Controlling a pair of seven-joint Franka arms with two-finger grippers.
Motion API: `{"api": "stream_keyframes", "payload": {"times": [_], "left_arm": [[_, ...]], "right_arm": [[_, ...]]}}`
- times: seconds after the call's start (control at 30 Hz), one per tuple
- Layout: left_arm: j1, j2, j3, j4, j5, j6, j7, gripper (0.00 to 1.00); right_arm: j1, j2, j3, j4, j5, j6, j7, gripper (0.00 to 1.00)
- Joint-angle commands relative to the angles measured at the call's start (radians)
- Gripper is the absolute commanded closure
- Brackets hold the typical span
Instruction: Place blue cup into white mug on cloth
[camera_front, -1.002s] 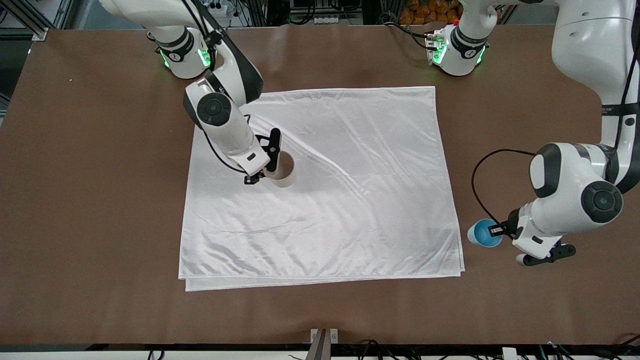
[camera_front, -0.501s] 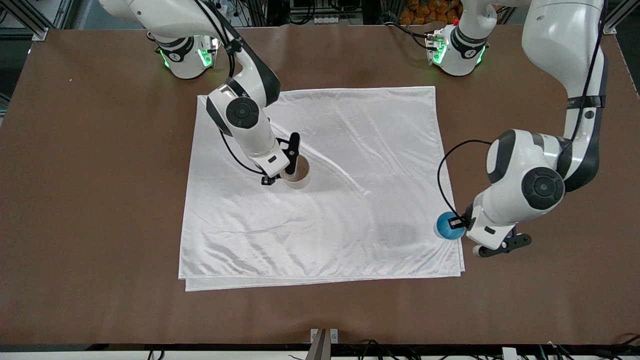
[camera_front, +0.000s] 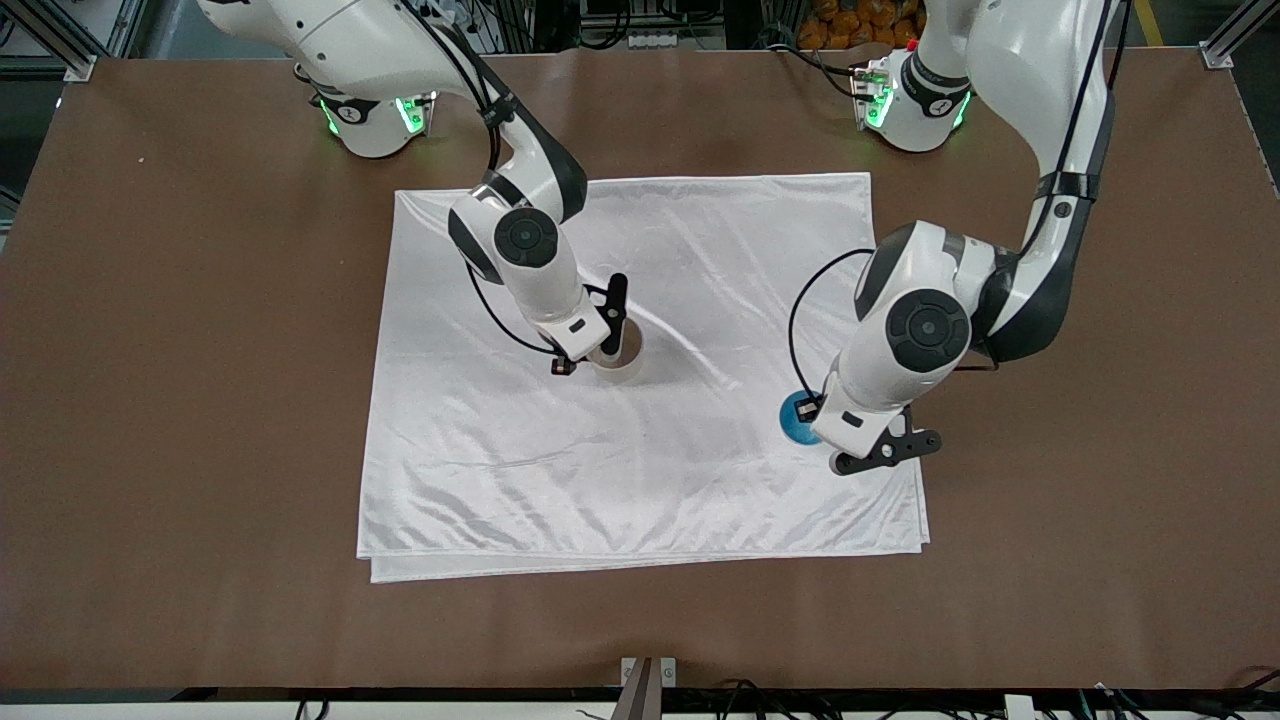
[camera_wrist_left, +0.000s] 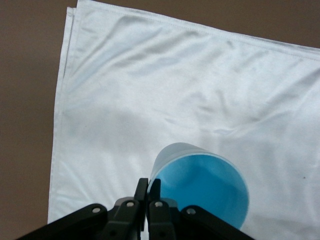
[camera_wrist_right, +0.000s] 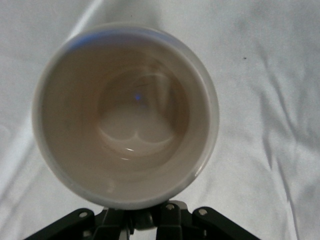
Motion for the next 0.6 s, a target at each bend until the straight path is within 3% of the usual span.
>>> {"api": "stream_keyframes", "payload": {"times": [0.0, 0.57], "left_arm": [[-0.036, -0.013, 0.010, -0.010, 0.019, -0.012, -0.061, 1.00], [-0.087, -0.010, 0.010, 0.015, 0.013, -0.011, -0.131, 1.00]], "right_arm": [[0.021, 0.024, -0.010, 0.026, -0.045, 0.024, 0.050, 1.00], [0.049, 0.063, -0.010, 0.046, -0.085, 0.039, 0.116, 1.00]]}}
